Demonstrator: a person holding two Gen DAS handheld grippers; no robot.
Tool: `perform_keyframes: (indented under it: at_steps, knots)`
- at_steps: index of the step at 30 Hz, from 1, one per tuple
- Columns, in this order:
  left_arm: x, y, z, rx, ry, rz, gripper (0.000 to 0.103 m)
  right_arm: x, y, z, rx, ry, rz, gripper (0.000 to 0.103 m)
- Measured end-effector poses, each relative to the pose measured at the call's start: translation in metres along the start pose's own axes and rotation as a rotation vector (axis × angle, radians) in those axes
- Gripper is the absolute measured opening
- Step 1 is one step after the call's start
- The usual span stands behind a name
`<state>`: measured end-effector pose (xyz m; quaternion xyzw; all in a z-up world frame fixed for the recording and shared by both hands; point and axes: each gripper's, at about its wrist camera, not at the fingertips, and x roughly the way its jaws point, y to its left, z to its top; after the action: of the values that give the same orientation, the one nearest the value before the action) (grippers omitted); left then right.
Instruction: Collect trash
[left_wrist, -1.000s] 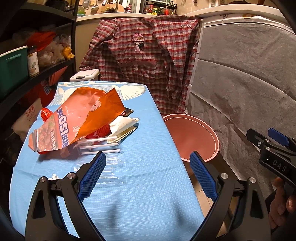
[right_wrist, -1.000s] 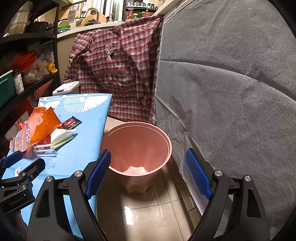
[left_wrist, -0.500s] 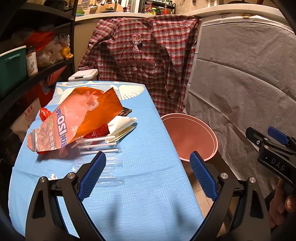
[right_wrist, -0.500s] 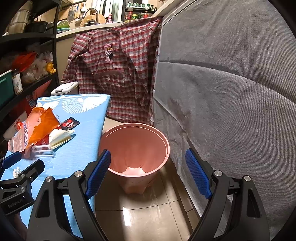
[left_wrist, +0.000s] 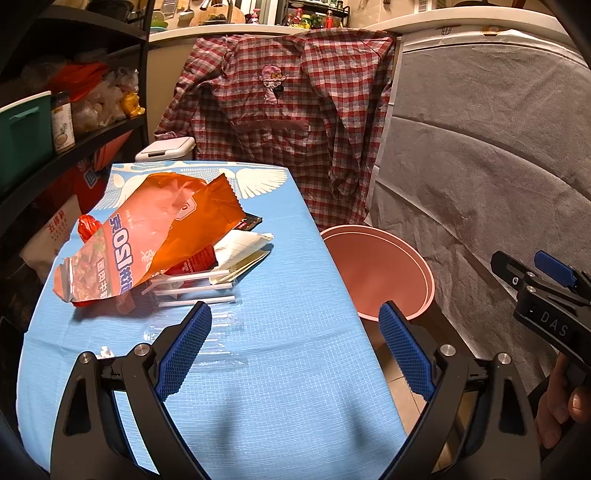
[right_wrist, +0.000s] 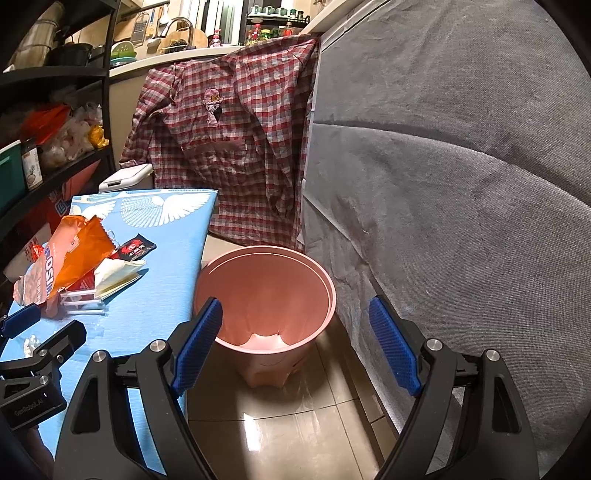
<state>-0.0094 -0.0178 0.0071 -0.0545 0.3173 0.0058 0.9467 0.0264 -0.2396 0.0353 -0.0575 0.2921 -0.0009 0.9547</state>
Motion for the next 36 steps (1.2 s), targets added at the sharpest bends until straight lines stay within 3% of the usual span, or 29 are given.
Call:
perform_keyframes:
  at_steps: [20, 27, 31, 36]
  knots:
    - [-0.001, -0.004, 0.001, 0.001, -0.004, -0.007, 0.087, -0.003, 0.005, -0.002, -0.006, 0.002, 0.014, 0.075]
    - [-0.017, 0.003, 0.018, -0.003, -0.022, -0.022, 0.075, -0.011, 0.007, 0.006, 0.018, -0.022, 0.033, 0.06]
    - [-0.024, 0.026, 0.046, -0.005, -0.011, -0.025, 0.06, -0.016, 0.017, 0.016, 0.013, -0.043, 0.083, 0.051]
    - [-0.029, 0.07, 0.092, 0.012, -0.039, 0.002, 0.043, -0.022, 0.036, 0.041, -0.002, -0.06, 0.206, 0.041]
